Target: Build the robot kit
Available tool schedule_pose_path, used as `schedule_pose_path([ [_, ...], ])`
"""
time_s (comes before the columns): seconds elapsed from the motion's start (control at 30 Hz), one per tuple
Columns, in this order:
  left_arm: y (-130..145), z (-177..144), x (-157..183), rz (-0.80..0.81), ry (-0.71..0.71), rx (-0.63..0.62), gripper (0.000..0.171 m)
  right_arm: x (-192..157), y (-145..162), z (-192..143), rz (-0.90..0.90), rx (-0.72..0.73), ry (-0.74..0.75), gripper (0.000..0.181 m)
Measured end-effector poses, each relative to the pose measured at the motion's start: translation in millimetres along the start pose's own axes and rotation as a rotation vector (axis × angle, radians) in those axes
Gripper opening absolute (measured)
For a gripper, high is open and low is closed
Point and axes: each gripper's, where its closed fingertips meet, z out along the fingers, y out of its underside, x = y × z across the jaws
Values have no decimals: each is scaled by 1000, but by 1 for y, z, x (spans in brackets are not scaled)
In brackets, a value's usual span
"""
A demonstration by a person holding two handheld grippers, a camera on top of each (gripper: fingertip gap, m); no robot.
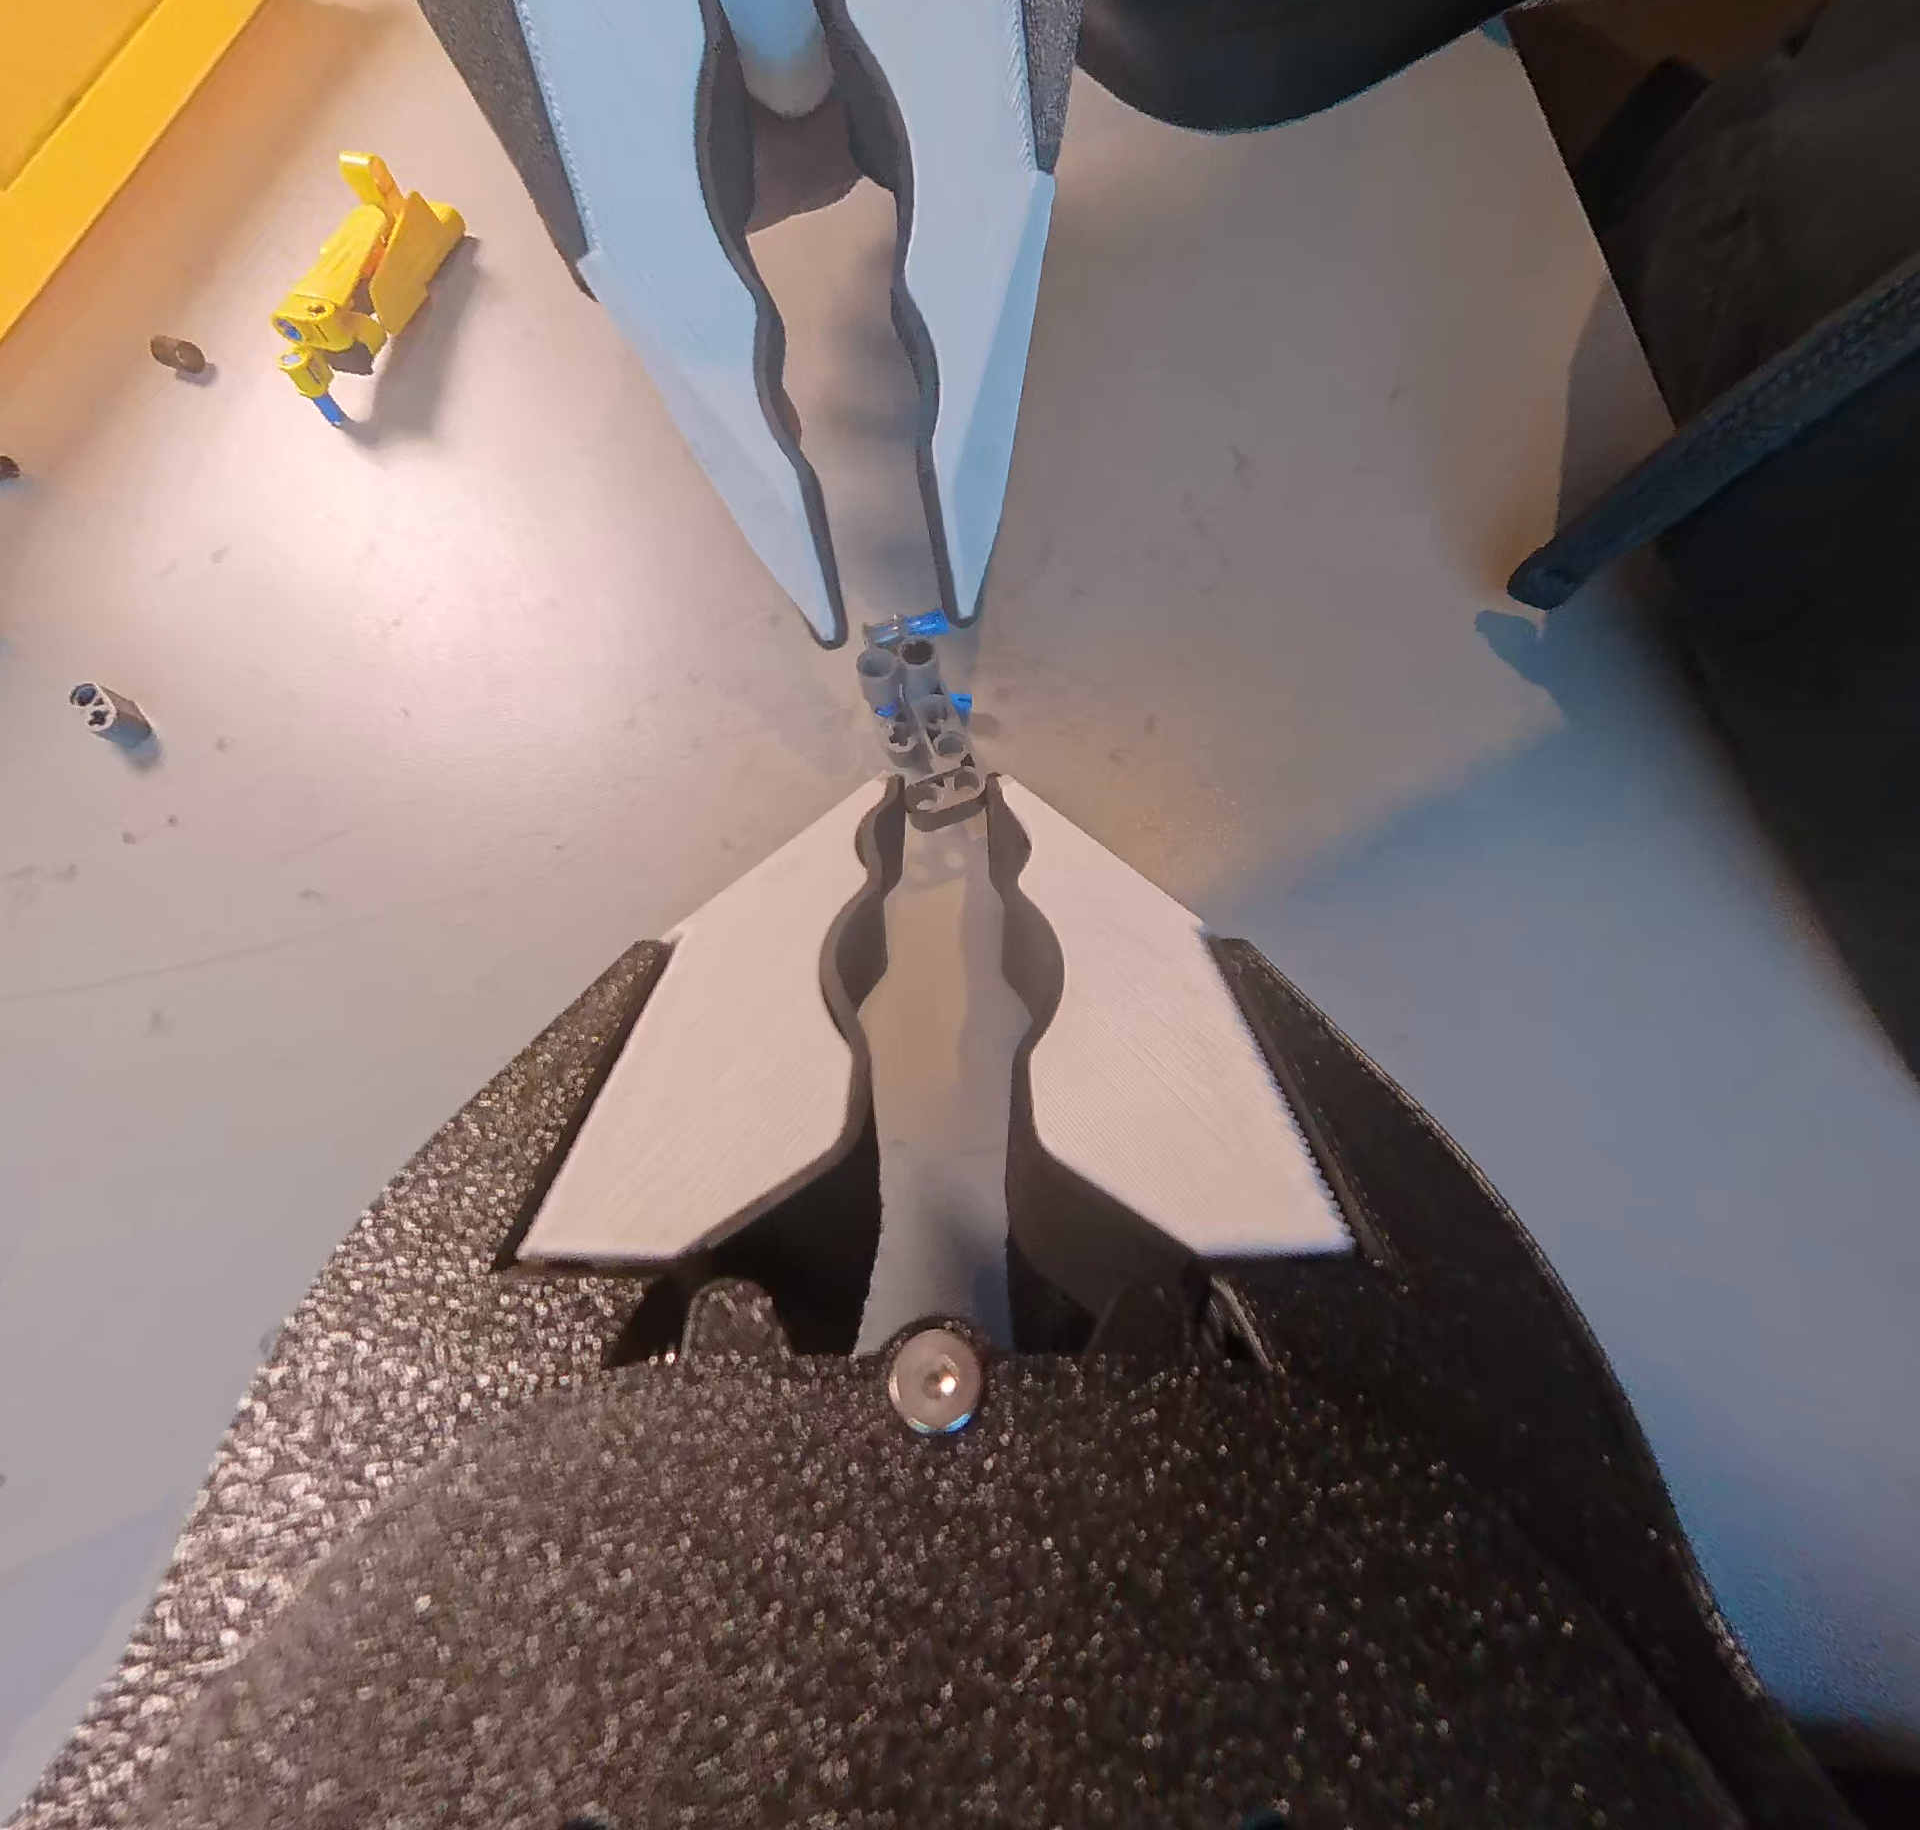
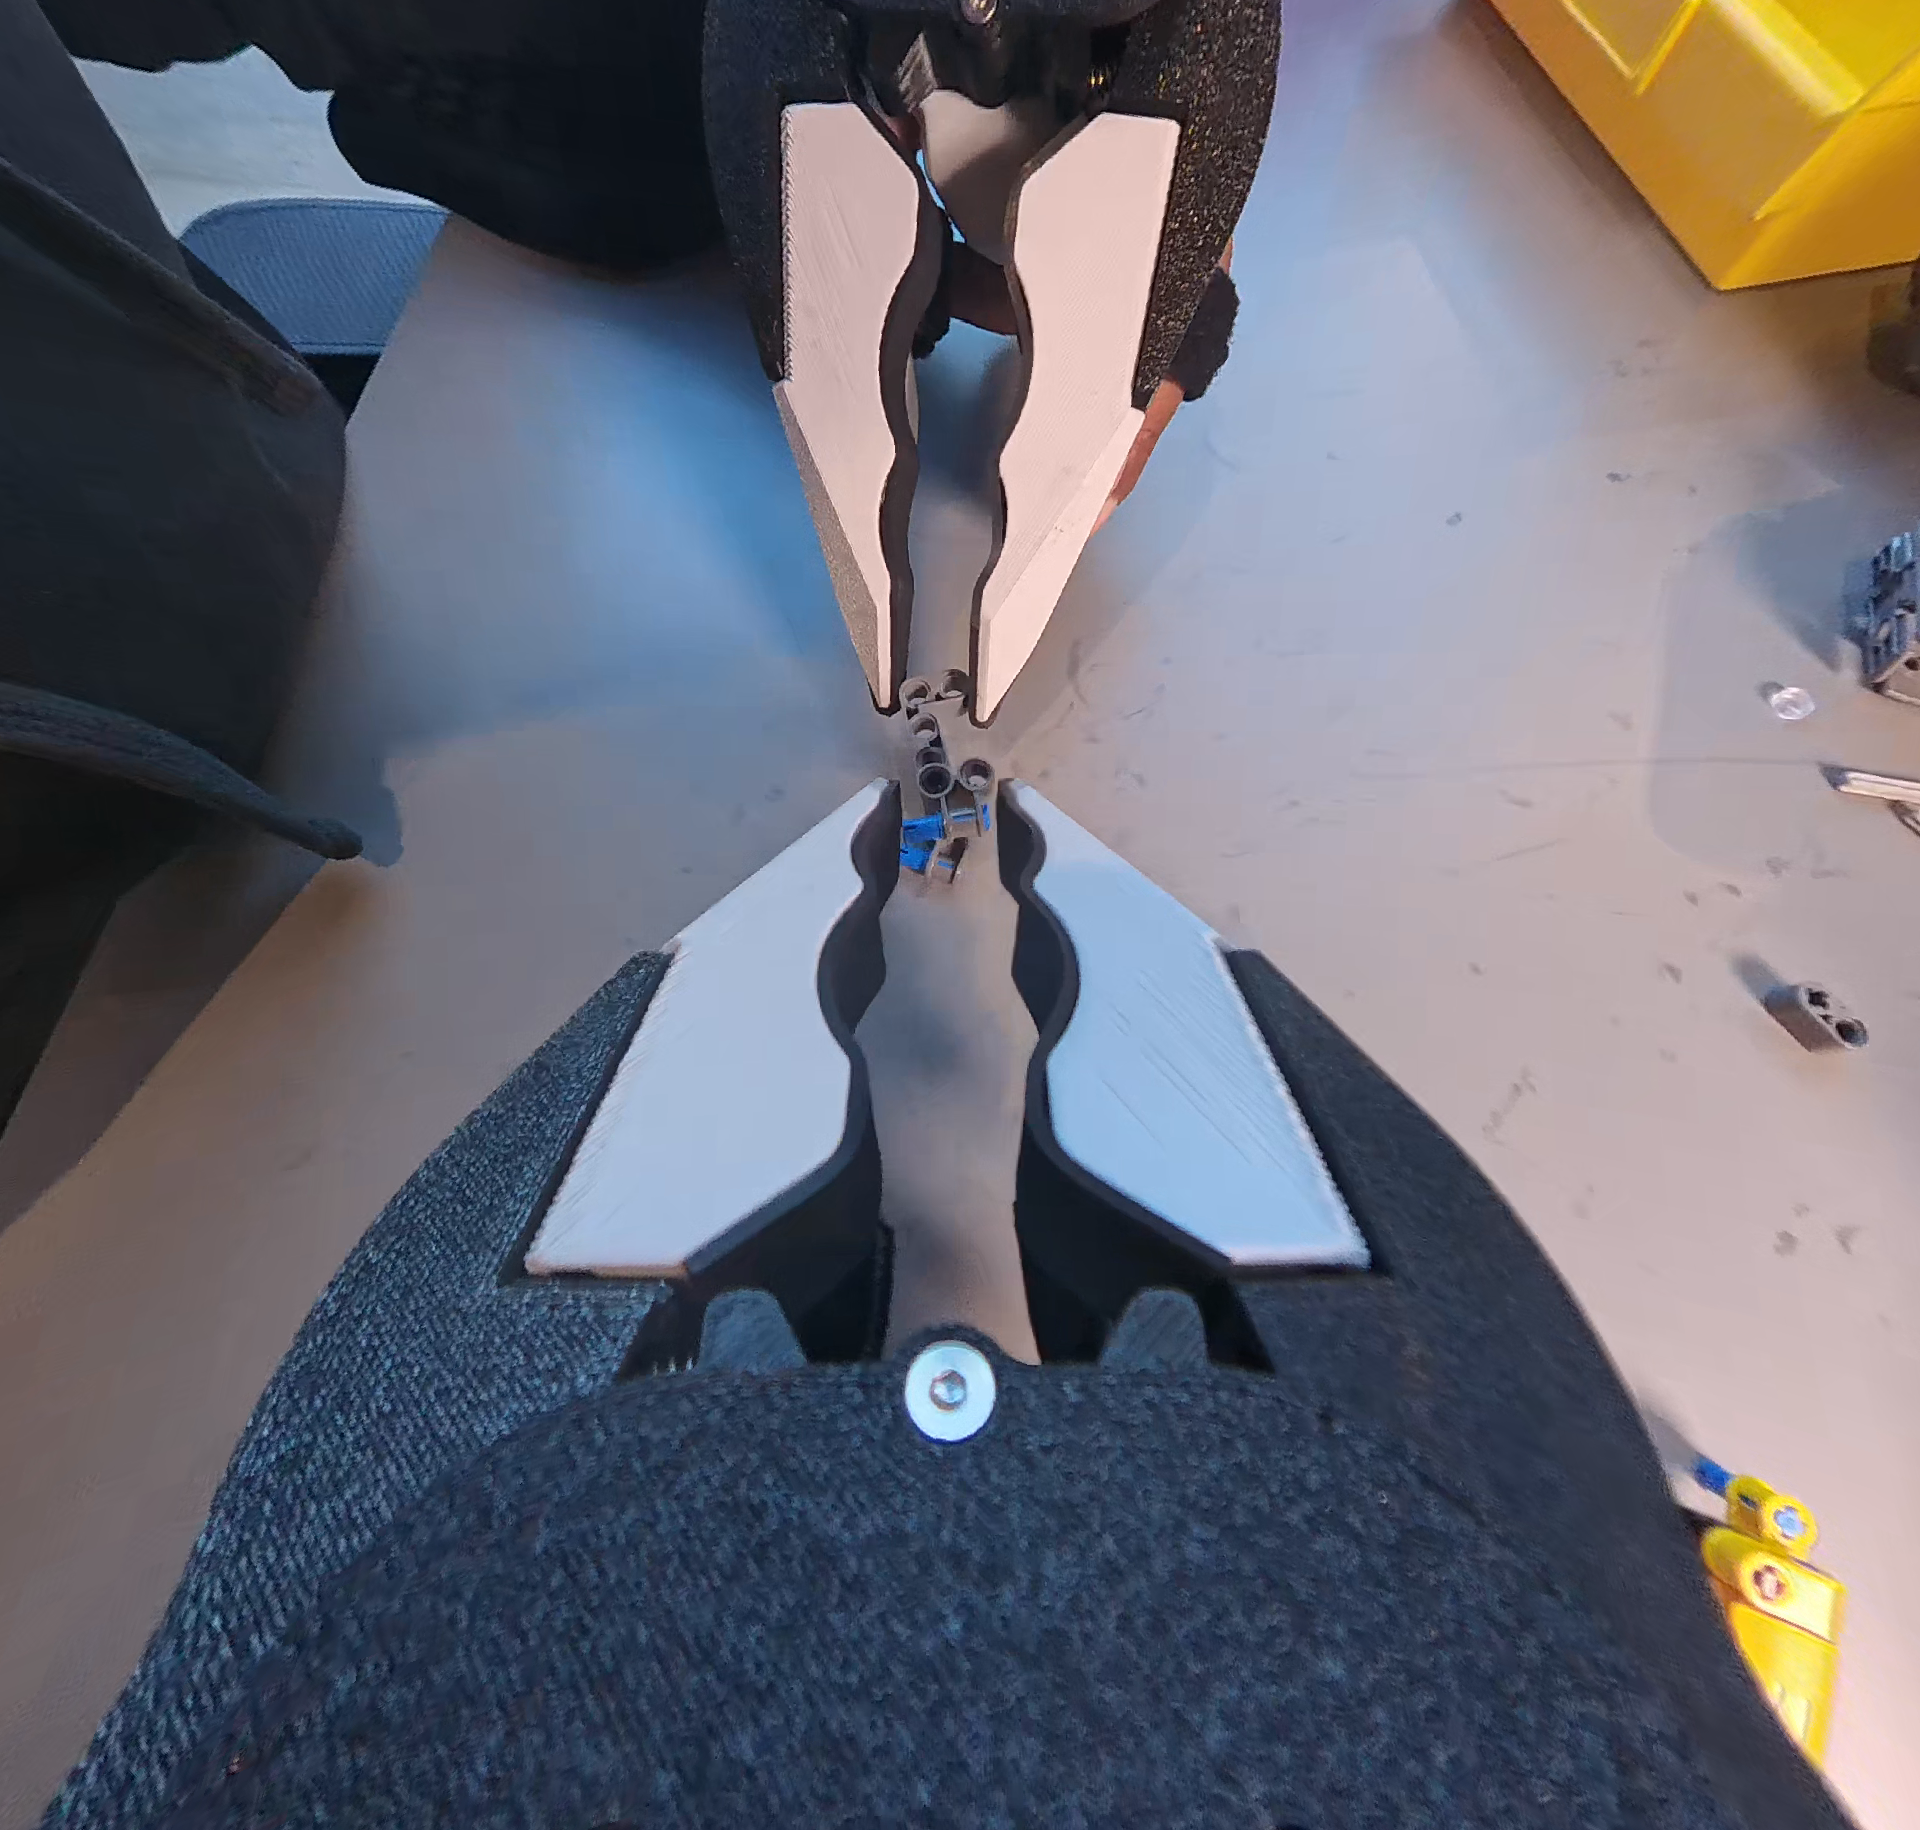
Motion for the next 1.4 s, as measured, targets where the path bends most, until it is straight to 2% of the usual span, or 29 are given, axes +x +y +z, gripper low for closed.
schedule_pose_path([
  [0.2,-1,0,0,31,12,7,14,2,2,5,2,2,-11,24],
  [0.27,-1,0,0,36,15,5,14,1,2,7,2,6,-24,16],
  [0.4,0,-1,-2,29,16,10,15,1,3,6,13,2,-18,15],
  [0.47,3,-2,-1,14,30,1,33,2,4,1,32,-5,0,15],
  [0.63,5,9,5,-34,77,-30,44,-5,-3,-15,84,49,20,15],
  [0.77,5,21,11,-35,99,-73,43,-12,0,-18,90,46,41,15],
  [0.97,1,21,21,-41,124,-50,42,-14,4,-10,79,20,52,15],
  [1.4,-4,21,14,-56,108,-4,42,-9,5,3,48,2,6,15],
])
